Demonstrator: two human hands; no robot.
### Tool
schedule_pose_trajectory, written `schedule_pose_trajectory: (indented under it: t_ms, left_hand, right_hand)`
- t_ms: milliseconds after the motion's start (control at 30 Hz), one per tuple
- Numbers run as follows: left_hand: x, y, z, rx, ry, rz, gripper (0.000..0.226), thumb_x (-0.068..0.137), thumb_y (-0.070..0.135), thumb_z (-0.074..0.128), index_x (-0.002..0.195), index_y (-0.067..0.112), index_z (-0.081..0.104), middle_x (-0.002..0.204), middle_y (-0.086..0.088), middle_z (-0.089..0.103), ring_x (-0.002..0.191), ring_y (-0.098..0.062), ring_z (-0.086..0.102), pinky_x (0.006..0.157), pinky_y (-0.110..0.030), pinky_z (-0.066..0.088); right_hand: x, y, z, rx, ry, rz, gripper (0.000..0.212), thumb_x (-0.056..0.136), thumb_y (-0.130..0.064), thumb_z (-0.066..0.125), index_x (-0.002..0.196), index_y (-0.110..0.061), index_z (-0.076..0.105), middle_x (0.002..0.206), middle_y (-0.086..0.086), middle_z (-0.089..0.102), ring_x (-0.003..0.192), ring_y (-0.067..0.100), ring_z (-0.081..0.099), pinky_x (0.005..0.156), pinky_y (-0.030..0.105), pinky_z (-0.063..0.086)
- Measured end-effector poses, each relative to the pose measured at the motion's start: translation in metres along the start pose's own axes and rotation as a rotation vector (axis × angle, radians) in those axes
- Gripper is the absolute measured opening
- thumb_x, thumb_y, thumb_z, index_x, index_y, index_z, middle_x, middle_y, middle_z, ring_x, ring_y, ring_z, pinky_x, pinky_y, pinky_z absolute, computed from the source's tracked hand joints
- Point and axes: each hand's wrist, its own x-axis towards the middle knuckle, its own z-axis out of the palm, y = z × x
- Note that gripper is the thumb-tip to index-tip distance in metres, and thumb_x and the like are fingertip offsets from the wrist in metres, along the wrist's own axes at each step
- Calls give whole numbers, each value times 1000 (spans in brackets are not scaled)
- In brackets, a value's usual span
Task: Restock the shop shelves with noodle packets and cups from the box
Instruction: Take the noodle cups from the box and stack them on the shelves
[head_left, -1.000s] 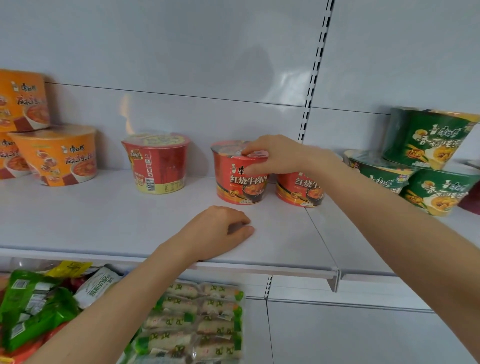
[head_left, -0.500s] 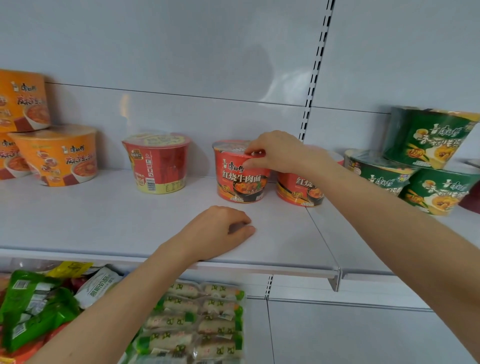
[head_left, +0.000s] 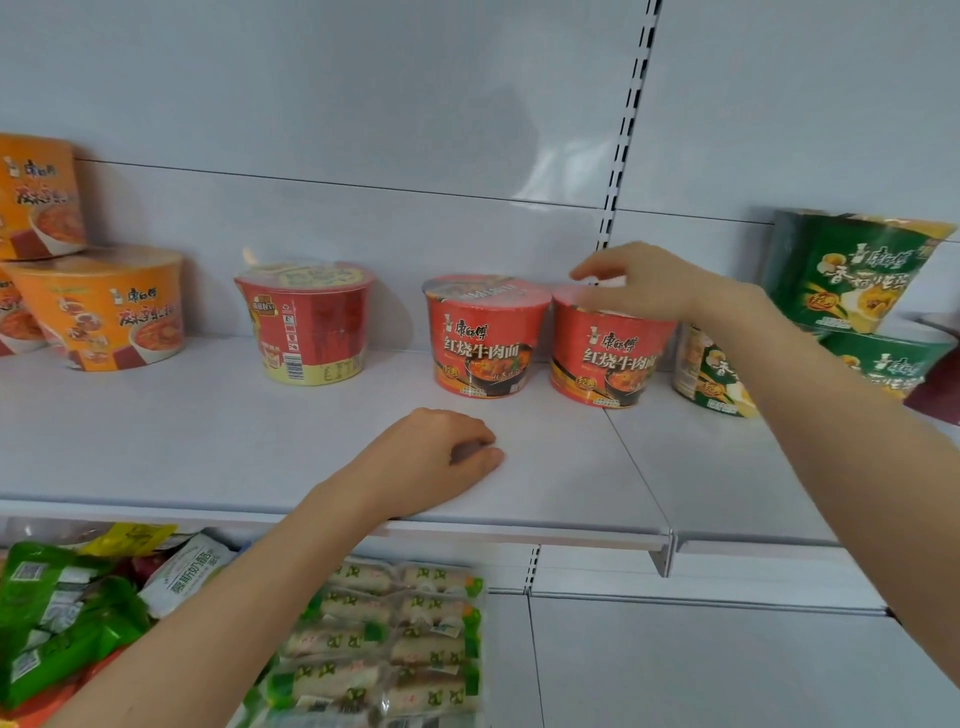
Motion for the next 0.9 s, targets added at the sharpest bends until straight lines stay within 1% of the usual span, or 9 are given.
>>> schedule_pose_trajectory:
  t_ms: [33,100,200,300,533,667,800,900]
  left_hand:
    - [1,0,0,5,1,0,42,89,47,48,112,17,66,114,-2,68,107,-19,60,94,-31,46]
    - [1,0,1,6,10,2,40,89,46,49,111,16,67,113,-2,68,106,-19,60,94,-31,46]
    - [1,1,1,4,18,-1,40,90,46,49,111,17,67,115,-2,67,107,-19,60,94,-31,46]
    - [0,3,-1,13,15,-3,52,82,52,40,111,17,67,114,-1,67,105,-18,60,93,-30,46]
    - [-1,4,-1,15,12,-16,55,79,53,36,112,20,66,115,1,67,106,-16,60,94,-30,46]
    - [0,4,-1,16,7,-18,60,78,59,34,111,21,66,114,2,67,104,-16,60,93,-30,46]
    - [0,4,0,8,7,-25,51,82,52,42,111,19,66,115,1,67,105,-17,61,94,-29,46]
    - [-1,6,0,19,1,-22,35,91,41,51,114,19,65,118,2,66,107,-17,60,96,-29,45]
  right_hand:
    - [-5,9,-3,-39,-62,42,41,89,-34,57,127,-18,54,136,4,50,124,20,46,94,25,33]
    - [-13,20,1,-45,-151,73,40,89,-30,57,127,-19,54,132,6,53,120,22,48,93,27,36]
    - [-16,19,7,-12,-103,46,37,91,-24,56,127,-17,55,127,8,57,115,24,51,88,25,36]
    - [-16,16,9,-30,-70,34,36,91,-22,55,126,-15,55,126,8,58,114,24,51,86,25,36]
    - [-13,15,15,-68,-21,36,37,92,-24,53,127,-15,55,128,7,57,115,23,50,85,26,35]
    - [-12,15,16,-87,-23,40,37,92,-26,54,128,-16,54,129,7,56,116,24,50,89,30,38]
    - [-15,16,19,-97,-7,52,40,91,-29,54,130,-19,52,137,6,51,123,26,47,98,35,40]
    - [-18,15,20,-108,-5,65,41,92,-29,52,132,-20,50,137,8,51,122,28,48,97,37,42]
